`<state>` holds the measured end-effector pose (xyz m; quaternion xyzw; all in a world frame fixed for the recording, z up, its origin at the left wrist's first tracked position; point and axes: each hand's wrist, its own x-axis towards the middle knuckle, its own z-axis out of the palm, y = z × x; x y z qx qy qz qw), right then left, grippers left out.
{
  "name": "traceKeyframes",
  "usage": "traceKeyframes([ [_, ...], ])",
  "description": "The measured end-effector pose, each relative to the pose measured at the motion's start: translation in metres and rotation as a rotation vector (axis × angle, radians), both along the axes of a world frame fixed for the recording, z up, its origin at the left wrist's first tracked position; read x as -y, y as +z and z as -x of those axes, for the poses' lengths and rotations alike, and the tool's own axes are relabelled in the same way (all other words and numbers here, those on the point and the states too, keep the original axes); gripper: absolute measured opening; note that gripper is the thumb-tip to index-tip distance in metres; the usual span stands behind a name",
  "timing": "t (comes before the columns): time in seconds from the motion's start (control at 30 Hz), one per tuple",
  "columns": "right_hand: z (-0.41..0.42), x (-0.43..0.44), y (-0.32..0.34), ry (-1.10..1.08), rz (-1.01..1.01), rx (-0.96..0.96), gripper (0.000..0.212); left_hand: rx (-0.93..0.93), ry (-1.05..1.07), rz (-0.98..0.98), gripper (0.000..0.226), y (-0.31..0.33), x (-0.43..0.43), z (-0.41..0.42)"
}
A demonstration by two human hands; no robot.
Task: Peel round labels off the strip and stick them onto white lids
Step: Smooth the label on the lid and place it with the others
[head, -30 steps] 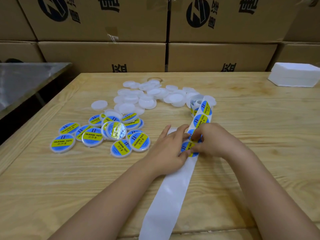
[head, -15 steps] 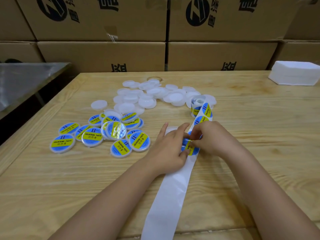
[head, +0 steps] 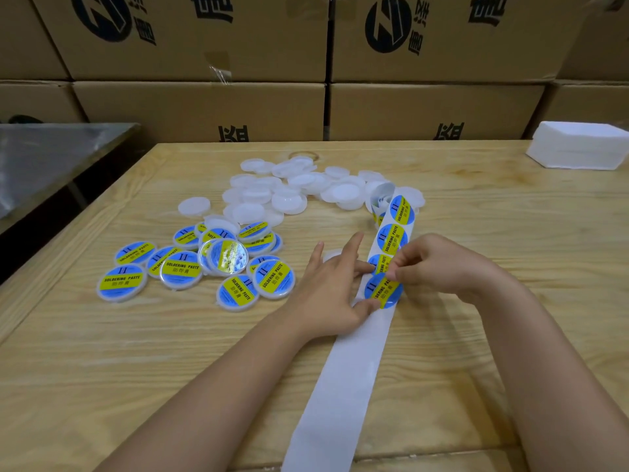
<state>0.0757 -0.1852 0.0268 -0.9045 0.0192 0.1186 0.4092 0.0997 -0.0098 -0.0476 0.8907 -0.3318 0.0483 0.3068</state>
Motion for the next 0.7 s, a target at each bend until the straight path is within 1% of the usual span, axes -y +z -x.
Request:
traceKeyframes([
  [0.1,0.000,0.004,0.001,-0.027,-0.066,-0.012,0.008,-0.012,-0.003,0.002,0.104,0.001,0.000,0.001],
  [0.2,-0.003,0.010,0.004,-0.082,-0.193,0.041,0.009,-0.037,-0.016,-0.008,0.106,0.003,-0.001,0.001],
  [0.27,-0.005,0.010,0.004,-0.144,-0.364,0.108,0.017,-0.045,-0.027,-0.016,0.102,0.005,-0.001,0.001],
  [0.3,-0.007,0.007,0.002,-0.181,-0.459,0.144,0.018,-0.036,-0.037,-0.020,0.096,0.006,-0.001,0.002],
  [0.37,-0.011,-0.004,-0.005,-0.255,-0.633,0.211,0.013,-0.020,-0.057,-0.033,0.085,0.006,-0.001,0.002],
  [0.4,-0.014,-0.011,-0.012,-0.296,-0.730,0.239,0.011,-0.031,-0.061,-0.030,0.085,0.007,-0.001,0.003],
  [0.47,-0.019,-0.022,-0.025,-0.412,-0.949,0.265,0.009,-0.077,-0.065,0.018,0.084,0.006,-0.002,0.004],
  [0.53,-0.025,-0.030,-0.034,-0.517,-1.114,0.272,0.008,-0.112,-0.078,0.068,0.076,0.007,-0.002,0.004],
  [0.6,-0.031,-0.034,-0.041,-0.557,-1.192,0.275,0.006,-0.121,-0.082,0.077,0.067,0.009,-0.002,0.004],
  [0.7,-0.035,-0.036,-0.045,-0.548,-1.202,0.294,0.008,-0.082,-0.061,0.041,0.054,0.010,0.000,0.006],
])
